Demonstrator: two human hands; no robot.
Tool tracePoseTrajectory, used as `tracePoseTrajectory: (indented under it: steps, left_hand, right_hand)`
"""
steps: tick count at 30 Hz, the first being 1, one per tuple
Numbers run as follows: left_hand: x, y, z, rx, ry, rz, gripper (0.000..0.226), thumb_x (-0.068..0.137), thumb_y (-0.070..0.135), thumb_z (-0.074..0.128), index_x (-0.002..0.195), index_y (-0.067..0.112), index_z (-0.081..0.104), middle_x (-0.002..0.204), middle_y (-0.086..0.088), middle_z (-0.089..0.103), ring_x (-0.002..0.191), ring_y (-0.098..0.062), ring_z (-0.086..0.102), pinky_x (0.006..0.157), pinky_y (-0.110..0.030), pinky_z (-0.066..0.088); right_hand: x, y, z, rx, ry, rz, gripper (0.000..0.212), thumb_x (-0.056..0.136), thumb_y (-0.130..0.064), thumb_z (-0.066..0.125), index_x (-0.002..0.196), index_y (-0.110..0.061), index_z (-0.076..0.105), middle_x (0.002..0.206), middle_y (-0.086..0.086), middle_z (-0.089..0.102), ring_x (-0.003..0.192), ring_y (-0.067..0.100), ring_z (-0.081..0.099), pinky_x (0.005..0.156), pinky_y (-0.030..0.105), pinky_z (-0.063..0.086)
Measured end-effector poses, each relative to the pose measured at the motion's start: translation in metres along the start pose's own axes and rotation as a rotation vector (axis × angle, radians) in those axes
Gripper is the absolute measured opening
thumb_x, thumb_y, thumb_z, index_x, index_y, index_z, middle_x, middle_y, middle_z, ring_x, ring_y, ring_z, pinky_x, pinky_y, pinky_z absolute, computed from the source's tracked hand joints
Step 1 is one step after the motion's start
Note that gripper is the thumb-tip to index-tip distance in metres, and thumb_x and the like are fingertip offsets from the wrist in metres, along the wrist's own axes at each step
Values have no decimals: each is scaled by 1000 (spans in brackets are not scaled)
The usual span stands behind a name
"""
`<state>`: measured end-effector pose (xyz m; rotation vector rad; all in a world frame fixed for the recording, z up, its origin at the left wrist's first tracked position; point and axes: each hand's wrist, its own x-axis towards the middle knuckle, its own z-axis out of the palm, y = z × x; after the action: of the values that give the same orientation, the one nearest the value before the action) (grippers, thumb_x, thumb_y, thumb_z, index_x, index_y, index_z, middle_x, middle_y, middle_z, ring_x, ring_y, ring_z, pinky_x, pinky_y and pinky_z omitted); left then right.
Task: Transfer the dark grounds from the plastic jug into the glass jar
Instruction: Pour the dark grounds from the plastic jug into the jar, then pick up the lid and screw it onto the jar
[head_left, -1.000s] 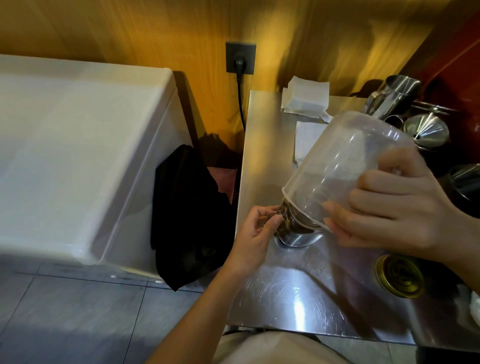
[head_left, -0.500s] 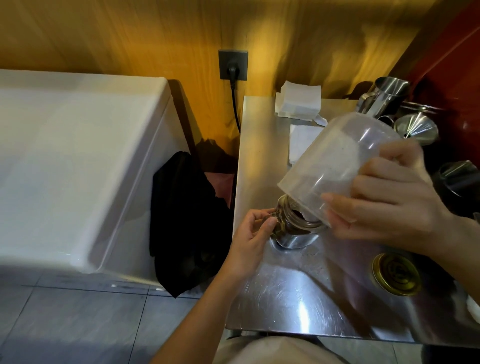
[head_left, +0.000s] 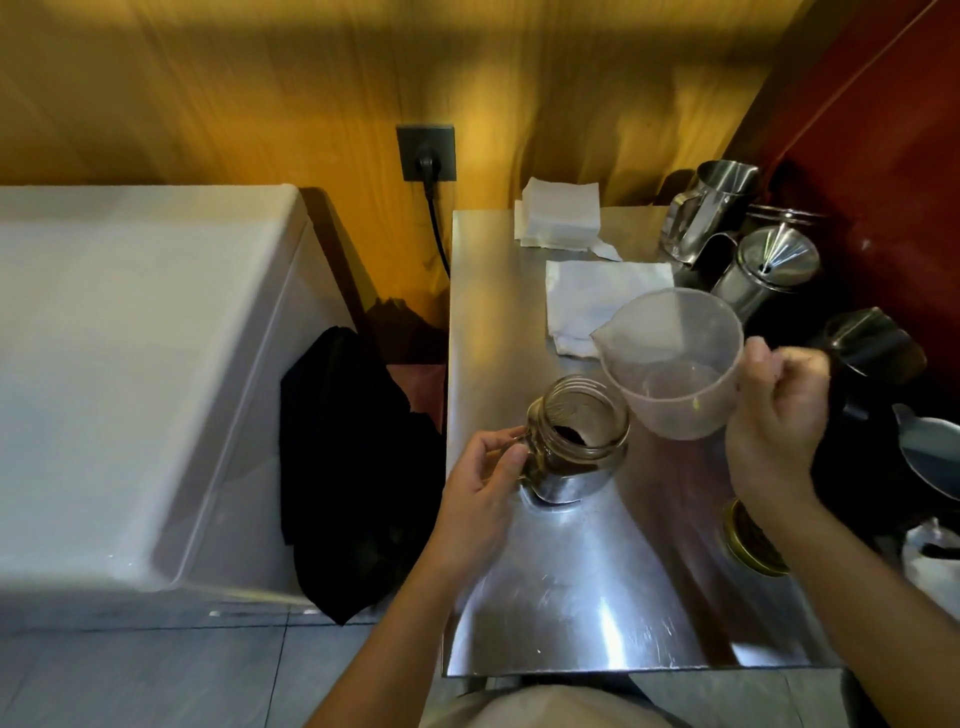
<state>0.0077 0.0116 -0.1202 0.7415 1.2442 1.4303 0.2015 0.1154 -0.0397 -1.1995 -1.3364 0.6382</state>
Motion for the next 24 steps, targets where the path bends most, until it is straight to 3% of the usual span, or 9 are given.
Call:
tracePoseTrajectory:
  steps: [2,5,9,12,14,18,21,24]
  left_hand:
    - [0,-1,-1,1,-7,-2,37,71,58,70,94,29,65,107,2,70,105,-20,63,89,-39,47]
    - [1,-2,-1,7,-3,-4,41,70,60,70,96,29,65,107,1,70,106,-20,63,89,-39,47]
    - [1,0,-2,74,-11,3,40,70,62,68,96,31,65,104,2,71,103,-19,65,87,-37,47]
    - [2,1,-4,103,-30,9,38,71,63,66,95,33,65,102,5,72,102,-16,65,85,-36,47]
    - [2,1,-5,136,-41,21,37,72,64,63,95,35,64,102,6,71,103,-17,65,86,-36,48]
    - [4,0,-6,145,-55,25,32,74,61,62,93,35,64,99,7,72,102,-17,65,89,-39,49]
    - [7,-3,-10,153,-37,50,23,79,52,60,94,35,65,94,9,73,96,-14,66,84,-37,50]
    - [10,-7,-13,158,-33,75,38,73,64,63,94,32,65,96,7,73,95,-15,66,82,-32,51]
  right_hand:
    - [-6,19,1,-34,54,118,33,88,-51,42,83,-18,40,71,-9,43,63,-5,43,59,12,38]
    - [-13,41,3,-26,127,250,26,96,-40,40,89,-15,41,72,-7,45,65,0,45,61,22,39]
    - [-21,56,2,20,175,328,21,100,-33,37,97,-13,43,77,-10,47,65,-6,51,60,15,42]
    - [-27,60,-2,37,178,330,20,101,-30,35,102,-12,45,80,-10,50,65,-16,55,53,1,42]
    - [-29,61,-5,24,154,315,20,101,-29,34,103,-13,46,81,-12,51,66,-19,54,53,-2,41]
    - [-28,60,-10,3,122,299,16,100,-31,37,101,-17,45,86,-14,51,71,-20,53,54,-2,41]
    - [-26,57,-12,14,130,272,12,96,-32,41,99,-21,45,88,-12,53,74,-12,54,61,9,43]
    - [-29,52,-23,0,136,218,3,96,-21,46,98,-19,47,89,-4,53,75,-11,54,64,7,44]
